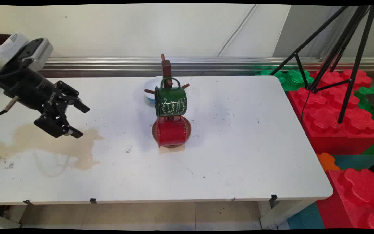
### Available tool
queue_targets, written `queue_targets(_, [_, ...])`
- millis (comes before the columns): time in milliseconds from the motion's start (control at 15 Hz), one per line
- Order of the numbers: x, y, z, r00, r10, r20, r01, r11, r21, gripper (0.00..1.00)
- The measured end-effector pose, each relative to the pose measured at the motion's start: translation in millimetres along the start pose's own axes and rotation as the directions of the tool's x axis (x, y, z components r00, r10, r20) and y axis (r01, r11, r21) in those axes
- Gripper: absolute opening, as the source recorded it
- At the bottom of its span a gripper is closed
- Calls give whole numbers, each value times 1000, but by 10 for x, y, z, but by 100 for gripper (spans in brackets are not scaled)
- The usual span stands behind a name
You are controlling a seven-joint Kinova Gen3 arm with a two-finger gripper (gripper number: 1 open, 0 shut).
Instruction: Pick up the green mug from the rack
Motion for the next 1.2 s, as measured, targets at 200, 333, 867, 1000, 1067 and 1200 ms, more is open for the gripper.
queue_targets(200, [113,76,-9,998,-36,-56,35,999,-8,100])
queue_targets(333, [177,116,-13,995,-51,-85,50,999,-13,100])
queue_targets(867, [516,302,10,974,-87,-208,81,996,-38,100])
queue_targets(1000, [592,328,40,968,-92,-232,84,996,-43,100])
queue_targets(1067, [637,338,64,965,-95,-246,87,995,-45,100])
queue_targets(1200, [729,353,128,955,-106,-279,97,994,-46,100])
